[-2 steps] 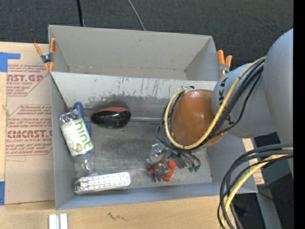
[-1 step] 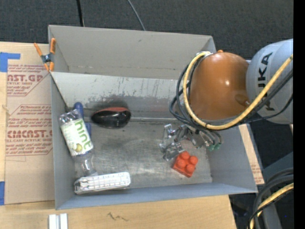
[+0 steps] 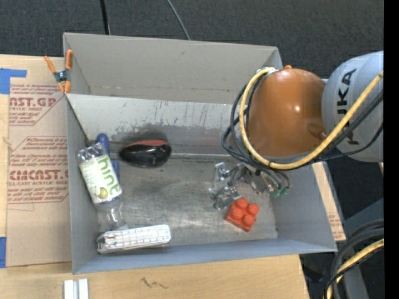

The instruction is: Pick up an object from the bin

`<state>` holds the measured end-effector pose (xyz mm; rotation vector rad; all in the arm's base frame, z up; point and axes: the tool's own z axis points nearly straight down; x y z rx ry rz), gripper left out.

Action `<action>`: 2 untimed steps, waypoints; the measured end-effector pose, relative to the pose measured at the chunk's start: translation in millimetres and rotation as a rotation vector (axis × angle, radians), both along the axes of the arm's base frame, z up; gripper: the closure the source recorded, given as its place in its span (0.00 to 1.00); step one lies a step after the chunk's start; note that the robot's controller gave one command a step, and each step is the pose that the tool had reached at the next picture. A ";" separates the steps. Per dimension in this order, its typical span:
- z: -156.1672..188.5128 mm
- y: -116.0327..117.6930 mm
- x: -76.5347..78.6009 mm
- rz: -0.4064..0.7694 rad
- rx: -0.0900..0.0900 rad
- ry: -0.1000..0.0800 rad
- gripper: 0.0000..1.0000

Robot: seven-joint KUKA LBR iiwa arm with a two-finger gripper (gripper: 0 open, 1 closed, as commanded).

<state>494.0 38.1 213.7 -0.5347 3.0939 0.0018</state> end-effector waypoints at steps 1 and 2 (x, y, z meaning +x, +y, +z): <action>-79.2 -4.7 7.0 0.122 0.000 0.005 0.00; -77.9 -4.7 8.1 0.121 0.001 0.001 0.00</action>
Offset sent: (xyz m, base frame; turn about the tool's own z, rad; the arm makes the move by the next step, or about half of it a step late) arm 0.0000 0.0000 0.0000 0.0000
